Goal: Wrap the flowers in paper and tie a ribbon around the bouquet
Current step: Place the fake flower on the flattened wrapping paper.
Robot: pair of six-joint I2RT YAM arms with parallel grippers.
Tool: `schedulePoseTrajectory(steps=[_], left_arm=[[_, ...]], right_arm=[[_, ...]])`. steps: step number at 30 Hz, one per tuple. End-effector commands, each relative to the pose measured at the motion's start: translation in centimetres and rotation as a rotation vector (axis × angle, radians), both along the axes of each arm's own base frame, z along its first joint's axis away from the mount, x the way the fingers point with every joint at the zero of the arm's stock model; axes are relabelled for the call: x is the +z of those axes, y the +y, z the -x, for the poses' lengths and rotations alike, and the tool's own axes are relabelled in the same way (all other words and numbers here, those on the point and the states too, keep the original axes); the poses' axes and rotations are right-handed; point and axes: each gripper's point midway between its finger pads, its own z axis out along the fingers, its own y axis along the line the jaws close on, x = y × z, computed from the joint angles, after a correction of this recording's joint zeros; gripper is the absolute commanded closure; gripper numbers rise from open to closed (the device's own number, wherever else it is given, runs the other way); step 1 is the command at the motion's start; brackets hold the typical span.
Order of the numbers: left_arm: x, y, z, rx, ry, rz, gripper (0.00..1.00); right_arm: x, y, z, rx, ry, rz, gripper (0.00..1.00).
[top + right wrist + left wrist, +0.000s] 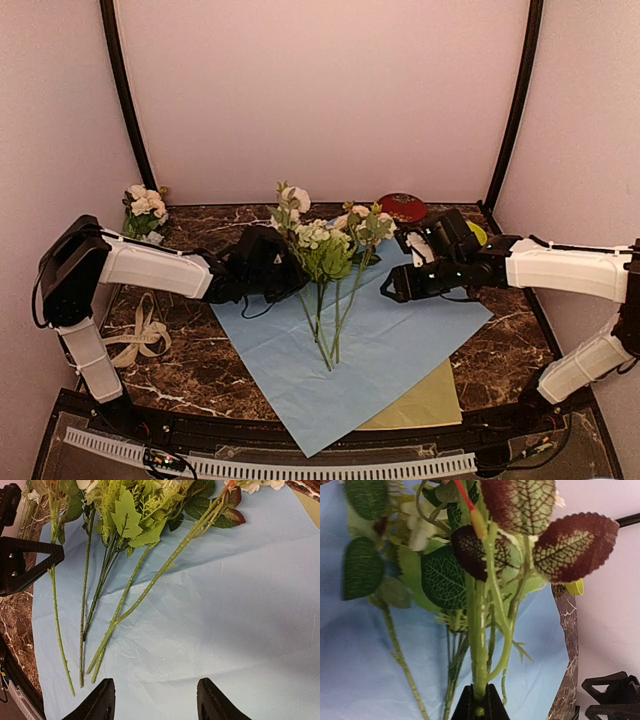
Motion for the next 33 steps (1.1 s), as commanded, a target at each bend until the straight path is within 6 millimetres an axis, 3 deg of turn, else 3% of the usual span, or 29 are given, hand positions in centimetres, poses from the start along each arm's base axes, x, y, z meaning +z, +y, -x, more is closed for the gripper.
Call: schedulePoseTrajectory(steps=[1, 5, 12, 16, 22, 28, 33], left_arm=[[5.8, -5.5, -0.3, -0.107, -0.223, -0.015, 1.00], [6.6, -6.9, 0.1, -0.133, -0.335, -0.165, 1.00], [4.0, -9.9, 1.1, -0.268, -0.325, -0.294, 1.00], [1.4, -10.3, 1.5, -0.313, -0.263, -0.338, 1.00], [-0.4, -10.9, 1.6, -0.366, -0.222, -0.379, 1.00], [-1.5, -10.7, 1.3, -0.375, -0.157, -0.367, 0.99], [-1.3, -10.6, 0.9, -0.375, -0.153, -0.359, 0.88]], right_arm=[[0.3, -0.4, -0.1, -0.051, -0.026, -0.017, 0.44], [-0.1, -0.9, 0.0, -0.057, -0.031, 0.001, 0.44], [-1.1, -1.0, -0.2, -0.038, -0.026, 0.048, 0.43], [-1.3, -0.8, -0.3, -0.035, -0.023, 0.053, 0.43], [-1.5, -0.8, -0.2, -0.034, -0.018, 0.050, 0.43], [-1.6, -1.0, 0.0, -0.039, -0.010, 0.048, 0.43], [-2.0, -1.2, -0.1, -0.049, -0.005, 0.066, 0.43]])
